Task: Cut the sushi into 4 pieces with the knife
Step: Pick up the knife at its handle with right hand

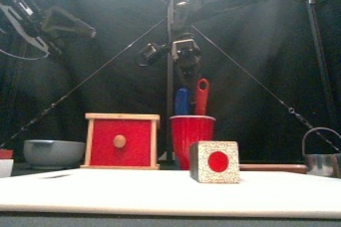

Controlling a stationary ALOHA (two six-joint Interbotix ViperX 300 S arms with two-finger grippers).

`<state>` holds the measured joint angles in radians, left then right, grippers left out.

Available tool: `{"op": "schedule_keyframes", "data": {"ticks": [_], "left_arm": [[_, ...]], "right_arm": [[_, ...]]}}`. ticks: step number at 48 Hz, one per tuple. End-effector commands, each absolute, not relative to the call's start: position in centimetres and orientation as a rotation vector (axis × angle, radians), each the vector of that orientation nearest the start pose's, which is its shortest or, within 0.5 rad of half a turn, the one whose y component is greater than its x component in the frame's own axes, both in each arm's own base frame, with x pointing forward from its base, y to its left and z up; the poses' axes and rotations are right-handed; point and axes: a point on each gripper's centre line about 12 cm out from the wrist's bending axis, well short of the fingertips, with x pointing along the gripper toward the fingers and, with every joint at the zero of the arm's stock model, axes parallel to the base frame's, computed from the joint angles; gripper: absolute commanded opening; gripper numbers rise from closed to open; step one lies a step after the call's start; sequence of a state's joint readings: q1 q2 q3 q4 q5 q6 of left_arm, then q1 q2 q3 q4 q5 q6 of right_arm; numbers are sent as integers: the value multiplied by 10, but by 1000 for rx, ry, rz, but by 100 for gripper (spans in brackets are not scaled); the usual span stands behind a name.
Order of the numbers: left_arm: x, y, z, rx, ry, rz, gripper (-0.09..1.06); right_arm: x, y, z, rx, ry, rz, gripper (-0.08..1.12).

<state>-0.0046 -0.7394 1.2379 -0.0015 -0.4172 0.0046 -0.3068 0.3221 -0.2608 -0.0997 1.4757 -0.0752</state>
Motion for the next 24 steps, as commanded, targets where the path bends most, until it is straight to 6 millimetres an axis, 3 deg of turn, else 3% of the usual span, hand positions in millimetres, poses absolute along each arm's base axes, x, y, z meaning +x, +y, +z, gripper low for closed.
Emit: {"op": "schedule_keyframes", "data": {"ticks": [1, 13, 24], "left_arm": [[225, 0, 241, 3, 63, -1, -2], [225, 0, 241, 3, 63, -1, -2], [226, 0, 241, 3, 64, -1, -2]], "right_arm": [[428, -147, 272, 94, 1515, -257, 86], [426, -145, 266, 101, 1537, -250, 86], [436, -130, 283, 66, 1489, -231, 86]]}}
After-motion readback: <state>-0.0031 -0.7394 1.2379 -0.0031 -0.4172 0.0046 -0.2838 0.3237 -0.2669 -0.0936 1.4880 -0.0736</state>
